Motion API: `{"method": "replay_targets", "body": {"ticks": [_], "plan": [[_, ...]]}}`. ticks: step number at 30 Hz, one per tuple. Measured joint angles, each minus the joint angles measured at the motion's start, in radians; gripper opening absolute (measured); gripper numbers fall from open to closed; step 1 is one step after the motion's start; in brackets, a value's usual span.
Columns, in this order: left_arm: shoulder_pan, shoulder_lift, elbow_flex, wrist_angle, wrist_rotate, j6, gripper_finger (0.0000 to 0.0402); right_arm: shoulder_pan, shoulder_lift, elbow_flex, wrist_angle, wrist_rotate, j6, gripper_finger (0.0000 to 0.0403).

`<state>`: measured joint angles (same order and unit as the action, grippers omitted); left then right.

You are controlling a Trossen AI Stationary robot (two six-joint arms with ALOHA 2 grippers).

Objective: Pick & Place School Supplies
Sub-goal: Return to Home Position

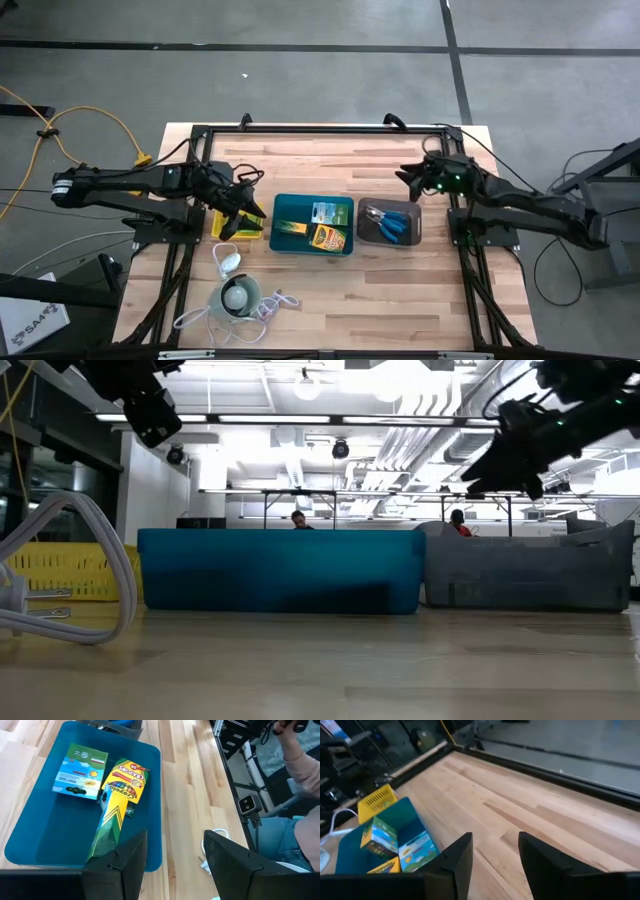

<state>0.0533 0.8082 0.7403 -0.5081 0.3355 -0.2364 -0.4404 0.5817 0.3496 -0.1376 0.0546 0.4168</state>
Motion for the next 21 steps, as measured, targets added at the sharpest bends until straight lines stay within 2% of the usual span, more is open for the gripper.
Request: {"method": "replay_targets", "body": {"ticks": [8, 21], "plan": [[-0.005, 0.0, 0.0, 0.001, 0.0, -0.01, 0.0191, 0.0, -0.178, -0.122, 0.021, 0.026, -0.021, 0.0148], [-0.005, 0.0, 0.0, 0.002, -0.023, -0.016, 0.0191, 0.0, -0.292, -0.213, 0.023, 0.049, -0.047, 0.0148]]}}
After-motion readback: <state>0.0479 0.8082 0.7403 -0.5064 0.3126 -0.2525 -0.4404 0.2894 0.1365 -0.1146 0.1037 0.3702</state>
